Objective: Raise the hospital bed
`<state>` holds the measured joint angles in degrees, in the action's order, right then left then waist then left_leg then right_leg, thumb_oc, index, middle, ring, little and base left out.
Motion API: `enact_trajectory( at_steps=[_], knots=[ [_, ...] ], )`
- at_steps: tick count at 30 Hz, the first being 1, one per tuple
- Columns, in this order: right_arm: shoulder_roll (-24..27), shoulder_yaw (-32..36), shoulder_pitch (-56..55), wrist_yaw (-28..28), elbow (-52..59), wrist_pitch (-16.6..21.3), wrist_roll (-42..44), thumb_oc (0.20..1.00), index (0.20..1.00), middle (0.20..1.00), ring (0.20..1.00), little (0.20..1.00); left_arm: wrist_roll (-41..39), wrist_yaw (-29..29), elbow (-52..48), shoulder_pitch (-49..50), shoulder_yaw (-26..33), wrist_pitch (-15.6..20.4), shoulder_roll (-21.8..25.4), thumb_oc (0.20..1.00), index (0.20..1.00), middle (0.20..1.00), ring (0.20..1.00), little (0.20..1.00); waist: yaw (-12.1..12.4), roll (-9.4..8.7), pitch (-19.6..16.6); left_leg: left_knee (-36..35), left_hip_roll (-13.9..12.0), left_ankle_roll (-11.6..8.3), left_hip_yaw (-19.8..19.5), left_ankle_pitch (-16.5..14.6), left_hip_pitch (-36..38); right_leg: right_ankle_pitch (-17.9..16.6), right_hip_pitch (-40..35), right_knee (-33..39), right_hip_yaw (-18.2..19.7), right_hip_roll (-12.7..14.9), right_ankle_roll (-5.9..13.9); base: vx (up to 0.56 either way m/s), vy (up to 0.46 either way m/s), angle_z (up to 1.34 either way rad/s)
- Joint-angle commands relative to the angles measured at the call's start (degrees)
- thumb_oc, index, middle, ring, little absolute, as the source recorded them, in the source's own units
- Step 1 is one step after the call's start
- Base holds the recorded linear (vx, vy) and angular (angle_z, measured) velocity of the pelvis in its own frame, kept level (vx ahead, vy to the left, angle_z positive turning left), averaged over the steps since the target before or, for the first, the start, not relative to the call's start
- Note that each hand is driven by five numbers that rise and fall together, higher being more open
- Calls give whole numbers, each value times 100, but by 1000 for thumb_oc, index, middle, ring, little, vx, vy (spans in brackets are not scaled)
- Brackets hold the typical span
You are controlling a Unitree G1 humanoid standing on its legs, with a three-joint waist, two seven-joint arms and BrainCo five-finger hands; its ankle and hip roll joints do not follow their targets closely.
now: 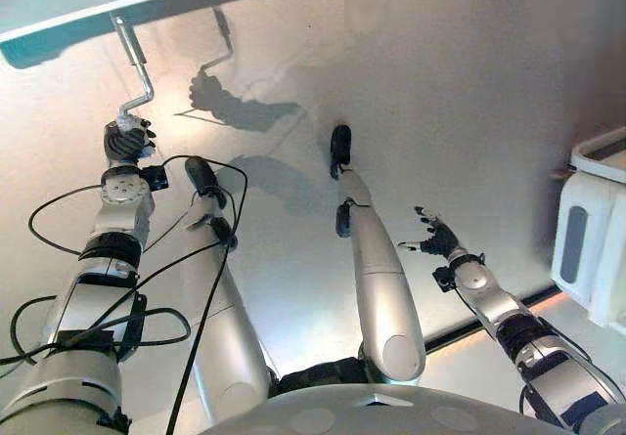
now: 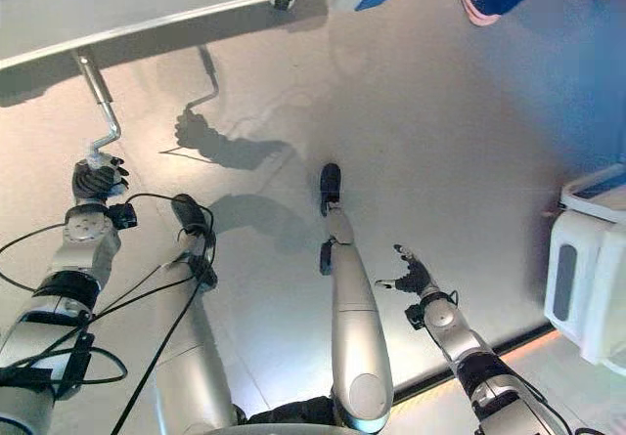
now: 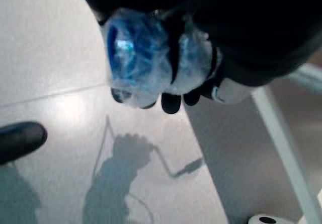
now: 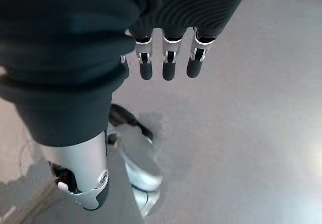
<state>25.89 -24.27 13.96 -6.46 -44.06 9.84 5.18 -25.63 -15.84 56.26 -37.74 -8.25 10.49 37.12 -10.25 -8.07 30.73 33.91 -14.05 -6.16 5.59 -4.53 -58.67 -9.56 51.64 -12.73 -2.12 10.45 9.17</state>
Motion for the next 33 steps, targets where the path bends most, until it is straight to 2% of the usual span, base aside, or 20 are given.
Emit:
enact_trajectory(
  at_steps=[1, 3, 4, 5, 11, 12, 17, 24, 25, 33],
  knots=[
    [41, -86, -267, -42, 32, 79, 229, 1000, 1000, 1000, 1000, 1000, 136, -130, 379, 111, -17, -75, 516, 200, 200, 200, 200, 200, 37, -514, -94, 719, 157, 20, 153, -466, -200, -97, -42, 54, 464, 480, 583, 0, 0, -11],
    [41, -86, -267, -42, 32, 79, 229, 1000, 1000, 1000, 1000, 1000, 136, -130, 379, 111, -17, -75, 516, 200, 200, 200, 200, 200, 37, -514, -94, 719, 157, 20, 153, -466, -200, -97, -42, 54, 464, 480, 583, 66, 51, -5],
    [-47, -311, -206, -10, 263, 129, 352, 1000, 1000, 1000, 1000, 1000, 587, -213, 552, -253, -353, -244, 430, 200, 200, 200, 200, 200, -57, -642, -94, 1035, 148, 63, 202, -692, -381, -123, 25, 167, 512, 513, 583, 157, 114, -3],
    [-76, -338, -188, -10, 337, 137, 396, 1000, 1000, 1000, 1000, 1000, 732, -244, 506, -389, -531, -279, 377, 200, 200, 200, 200, 200, -50, -663, -94, 1130, 106, 61, 218, -738, -465, -128, 118, 156, 526, 498, 583, 157, 114, -13],
    [-92, -360, -170, -15, 363, 134, 413, 1000, 1000, 1000, 1000, 1000, 773, -245, 446, -429, -605, -294, 310, 200, 200, 200, 200, 200, -55, -671, -94, 1128, 125, 75, 229, -761, -468, -118, 164, 141, 543, 499, 583, 13, 8, -3],
    [-91, -431, -125, -38, 403, 94, 357, 1000, 1000, 1000, 1000, 1000, 885, -320, -110, -394, -862, -273, 92, 200, 200, 200, 200, 200, -95, -658, -94, 1074, 138, 103, 311, -726, -415, -55, 409, -65, 675, 487, 583, 19, 3, -4],
    [-75, -439, -66, -87, 342, 39, 244, 1000, 1000, 1000, 1000, 1000, 877, -325, -400, -270, -920, -281, -34, 200, 200, 200, 200, 200, -132, -638, -94, 814, 161, 80, 364, -592, -241, -35, 423, -94, 689, 469, 583, -12, -42, -5],
    [-35, -430, 9, -112, 256, 11, 181, 1000, 1000, 1000, 1000, 1000, 918, -280, -383, -265, -904, -331, -46, 200, 200, 200, 200, 200, -157, -624, -94, 451, 181, 27, 366, -354, -86, -73, 347, -11, 630, 446, 583, -24, -76, -3],
    [-22, -409, 27, -108, 265, 4, 148, 1000, 1000, 1000, 1000, 1000, 910, -272, -378, -261, -903, -322, -63, 200, 200, 200, 200, 200, -167, -602, -94, 280, 165, 12, 359, -249, -10, -96, 321, 6, 595, 437, 583, -32, -89, 3],
    [19, -330, 3, -123, 178, -7, 98, 1000, 1000, 1000, 1000, 1000, 935, -234, -348, -158, -874, -349, -172, 200, 200, 200, 200, 200, -164, -511, -94, -183, 247, -22, 376, 27, 237, -115, 196, 41, 539, 428, 583, -28, -68, 6]
  ],
)
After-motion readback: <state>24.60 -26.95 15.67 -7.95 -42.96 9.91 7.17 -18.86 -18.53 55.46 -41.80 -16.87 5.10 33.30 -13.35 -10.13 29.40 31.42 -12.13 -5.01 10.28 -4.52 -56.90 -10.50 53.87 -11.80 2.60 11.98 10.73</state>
